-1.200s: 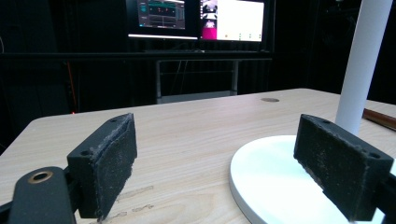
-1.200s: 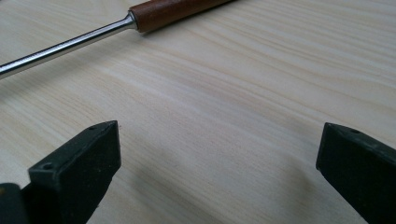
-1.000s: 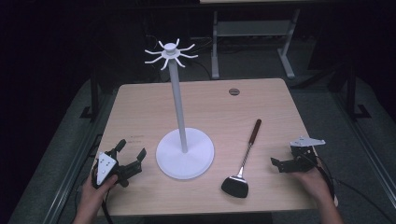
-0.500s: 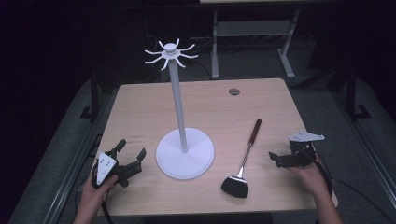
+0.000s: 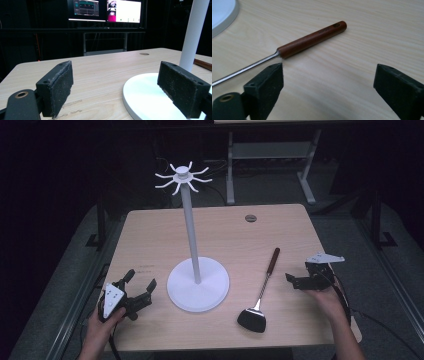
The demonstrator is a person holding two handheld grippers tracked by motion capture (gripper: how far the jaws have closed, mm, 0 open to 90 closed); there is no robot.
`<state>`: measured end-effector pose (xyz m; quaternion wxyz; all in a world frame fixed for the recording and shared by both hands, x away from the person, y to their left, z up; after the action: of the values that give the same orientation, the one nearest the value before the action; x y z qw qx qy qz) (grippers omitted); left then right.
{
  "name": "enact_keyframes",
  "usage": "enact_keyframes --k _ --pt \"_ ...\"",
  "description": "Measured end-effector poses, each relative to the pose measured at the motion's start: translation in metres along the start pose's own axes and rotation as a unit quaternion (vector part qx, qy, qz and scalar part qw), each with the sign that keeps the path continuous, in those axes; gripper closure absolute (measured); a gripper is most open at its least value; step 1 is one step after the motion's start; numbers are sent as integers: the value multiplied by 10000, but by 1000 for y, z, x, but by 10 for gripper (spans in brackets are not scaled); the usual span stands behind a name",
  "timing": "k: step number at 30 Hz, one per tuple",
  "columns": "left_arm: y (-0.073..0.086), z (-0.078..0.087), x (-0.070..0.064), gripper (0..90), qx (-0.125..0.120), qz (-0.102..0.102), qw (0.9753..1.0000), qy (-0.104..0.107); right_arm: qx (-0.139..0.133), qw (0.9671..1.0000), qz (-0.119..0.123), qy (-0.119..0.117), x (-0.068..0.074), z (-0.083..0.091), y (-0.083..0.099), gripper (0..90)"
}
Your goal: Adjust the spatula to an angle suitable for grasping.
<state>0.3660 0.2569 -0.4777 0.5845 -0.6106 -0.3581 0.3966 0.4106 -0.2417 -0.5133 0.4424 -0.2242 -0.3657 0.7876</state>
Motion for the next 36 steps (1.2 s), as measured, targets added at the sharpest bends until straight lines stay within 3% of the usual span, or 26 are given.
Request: enact_keyframes --k 3,6,10,13,16,19,24,25,27,36 --pt "0 0 0 127 -4 4 10000 3 -15 10000 -51 0 -3 -2 -4 140" --pt "0 0 0 128 -2 7 10000 8 -142 9997 -169 -81 -8 -6 -15 233" --pt "0 0 0 127 2 -7 10000 12 -153 9997 -155 -114 -11 -11 -20 274" --pt "0 0 0 127 0 7 10000 8 -267 9994 -142 -175 -12 -19 -28 373" --pt "0 0 0 127 3 -3 10000 10 -103 9996 -140 -213 -15 -28 -26 446" --pt "0 0 0 128 -2 8 10000 7 -138 9994 -187 -249 -16 -32 -28 504" --pt "0 0 0 127 -6 10 10000 10 -169 9996 -138 -203 -17 -48 -31 772" --pt "0 0 0 127 -6 10 10000 10 -169 9996 -138 -203 -17 -48 -31 772" --pt "0 0 0 127 -3 8 10000 7 -105 9995 -112 -275 -15 -56 -28 881" --pt "0 0 -1 127 -29 -6 10000 8 -58 9983 -164 -560 -3 -62 -24 894"
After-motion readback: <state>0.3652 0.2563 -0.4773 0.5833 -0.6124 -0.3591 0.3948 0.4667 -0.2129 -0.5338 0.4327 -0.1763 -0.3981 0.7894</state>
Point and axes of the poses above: each handheld gripper's, and its own axes: z roughly backward along the jaws, y roughly out of its underside, x roughly to its left, the point moved 10 cm from there along -z, roughly forward along the jaws, and after that the axes turned 4 degrees about z, right-handed, at the moved point
